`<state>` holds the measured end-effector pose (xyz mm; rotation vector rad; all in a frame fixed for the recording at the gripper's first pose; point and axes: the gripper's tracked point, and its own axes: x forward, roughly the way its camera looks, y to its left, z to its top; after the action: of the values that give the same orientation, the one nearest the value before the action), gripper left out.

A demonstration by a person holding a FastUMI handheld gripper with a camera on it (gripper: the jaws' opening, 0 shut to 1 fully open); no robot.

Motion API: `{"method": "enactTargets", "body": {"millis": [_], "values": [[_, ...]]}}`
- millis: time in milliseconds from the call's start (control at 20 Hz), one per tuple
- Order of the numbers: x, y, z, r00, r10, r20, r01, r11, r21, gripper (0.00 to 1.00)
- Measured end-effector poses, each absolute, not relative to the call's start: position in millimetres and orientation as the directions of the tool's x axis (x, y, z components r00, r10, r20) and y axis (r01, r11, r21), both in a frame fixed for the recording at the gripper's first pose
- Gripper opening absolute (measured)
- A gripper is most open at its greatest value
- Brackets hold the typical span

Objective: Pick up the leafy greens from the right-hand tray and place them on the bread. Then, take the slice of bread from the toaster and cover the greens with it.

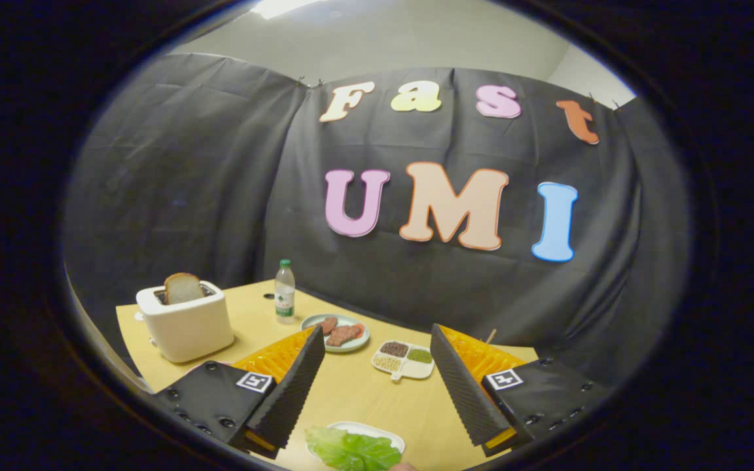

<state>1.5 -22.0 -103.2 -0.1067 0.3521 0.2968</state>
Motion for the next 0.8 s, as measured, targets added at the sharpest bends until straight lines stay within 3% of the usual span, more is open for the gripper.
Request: {"method": "enactTargets", "body": {"millis": [450,800], "values": [[-27,-17,-187,0.707,0.404,-0.581,-0.495,0.869,0.001,1.0],[-48,-14,-251,0.56,0.437,-0.704,-0.584,0.811,0.039,1.0]]}}
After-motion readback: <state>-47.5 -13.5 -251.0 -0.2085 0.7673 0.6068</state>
